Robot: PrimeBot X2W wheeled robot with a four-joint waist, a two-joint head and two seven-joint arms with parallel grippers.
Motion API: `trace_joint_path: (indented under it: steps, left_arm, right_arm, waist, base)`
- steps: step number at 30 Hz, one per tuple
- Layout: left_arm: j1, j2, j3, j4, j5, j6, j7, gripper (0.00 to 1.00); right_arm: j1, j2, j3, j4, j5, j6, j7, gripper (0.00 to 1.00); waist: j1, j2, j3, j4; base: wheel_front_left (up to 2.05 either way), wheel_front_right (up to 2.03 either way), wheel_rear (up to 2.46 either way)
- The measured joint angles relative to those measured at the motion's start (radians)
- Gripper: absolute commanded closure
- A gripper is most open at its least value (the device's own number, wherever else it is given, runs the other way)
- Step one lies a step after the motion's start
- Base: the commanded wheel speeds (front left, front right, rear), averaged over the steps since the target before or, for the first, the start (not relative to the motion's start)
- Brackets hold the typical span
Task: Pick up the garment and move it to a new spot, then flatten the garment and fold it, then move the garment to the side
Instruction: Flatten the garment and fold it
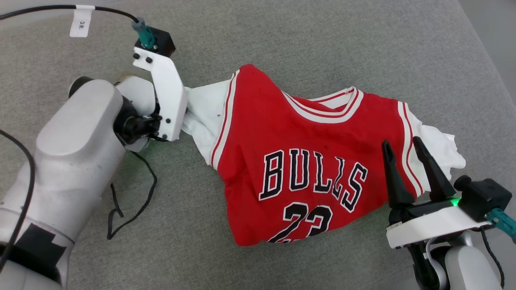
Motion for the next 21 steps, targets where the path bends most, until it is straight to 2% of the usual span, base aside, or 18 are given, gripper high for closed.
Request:
trace_joint_path:
  steps: [5, 9, 17, 21]
  left_arm:
    - [-0.007, -0.015, -0.049, 0.02, -0.002, -0.001, -0.037, 1.0]
    - [-0.008, -0.026, -0.086, 0.031, 0.021, -0.001, -0.111, 1.0]
    - [0.022, -0.012, -0.09, 0.027, 0.044, -0.002, -0.315, 1.0]
    - [0.075, -0.01, -0.079, -0.004, 0.05, 0.028, -0.405, 1.0]
  right_arm:
    - [-0.012, 0.0, -0.018, 0.011, -0.01, 0.0, 0.006, 0.0]
    - [-0.011, 0.0, -0.046, 0.012, -0.022, 0.0, 0.026, 0.0]
    - [0.018, 0.001, -0.114, -0.031, -0.065, 0.0, 0.087, 0.0]
    - [0.049, 0.001, -0.162, -0.067, -0.072, 0.0, 0.127, 0.0]
  waist:
    - [0.0, 0.0, -0.007, 0.009]
    - [0.0, 0.0, -0.028, 0.037]
    - [0.0, 0.0, -0.108, 0.138]
    - [0.0, 0.0, -0.155, 0.203]
  base:
    - [0.0, 0.0, 0.0]
    - [0.0, 0.0, 0.0]
    - [0.0, 0.0, 0.0]
    - [0.0, 0.0, 0.0]
